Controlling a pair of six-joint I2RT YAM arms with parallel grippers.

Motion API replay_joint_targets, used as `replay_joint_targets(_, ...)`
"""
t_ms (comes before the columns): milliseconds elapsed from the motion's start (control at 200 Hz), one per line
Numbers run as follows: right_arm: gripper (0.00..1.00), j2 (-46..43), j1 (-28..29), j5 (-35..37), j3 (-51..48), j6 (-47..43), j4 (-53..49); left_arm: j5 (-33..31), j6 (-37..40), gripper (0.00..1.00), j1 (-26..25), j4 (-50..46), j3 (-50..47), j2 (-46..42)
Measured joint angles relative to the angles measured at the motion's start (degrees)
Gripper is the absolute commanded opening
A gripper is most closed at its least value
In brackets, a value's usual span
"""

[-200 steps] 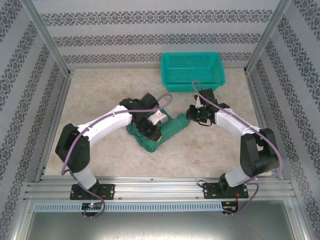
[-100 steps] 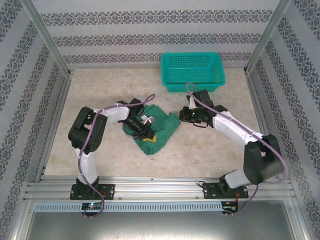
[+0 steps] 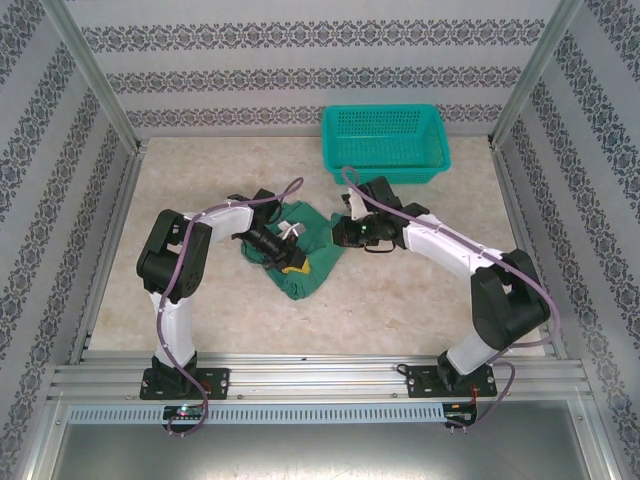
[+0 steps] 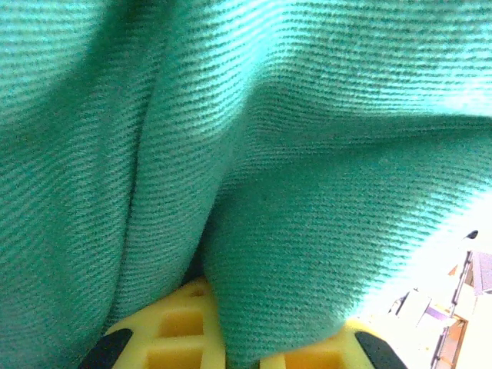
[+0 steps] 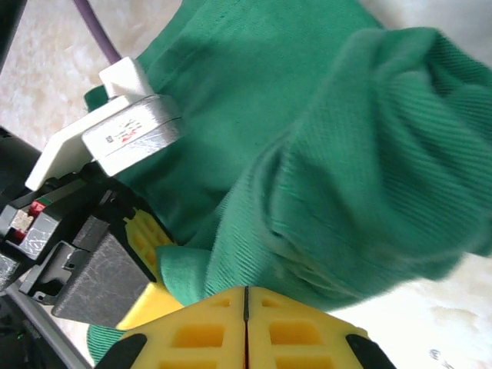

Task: Roll up the long pants

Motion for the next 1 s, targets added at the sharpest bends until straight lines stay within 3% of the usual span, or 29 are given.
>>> replay_joint_targets(295,0.09,11.56,0.59,-2.27,7.54,-1.05,0.98,0.85,1.55,0.01,0.04,-0.48,0.04,-0.11)
replay_joint_targets(580,0.04,26.82,0.79,-6.93,18.64,-0.48,2.58,-1.46,2.86,0.16,0.59,-0.74,0.20,-4.13)
replay_joint_targets(719,0.03,29.77,1.36,-8.66,22.14,0.28,3.08,-10.56,3.45,0.28,0.76,-2.10,0.70,-9.40)
replay_joint_targets(754,0.03,30.08,1.36,-8.81,22.32,0.46,3.37,-13.70,3.56,0.41,0.76,-3.02,0.96,-11.21)
replay_joint_targets(909,0.03,30.56,1.18,-9.18,22.38,1.03,4.11,-29.07,4.04,0.37,-1.27,-6.47,2.27,-20.83)
replay_joint_targets(999,0.02,30.58,1.03,-9.29,22.36,1.77,4.20,-36.72,4.11,0.41,-5.29,-6.25,2.16,-25.66)
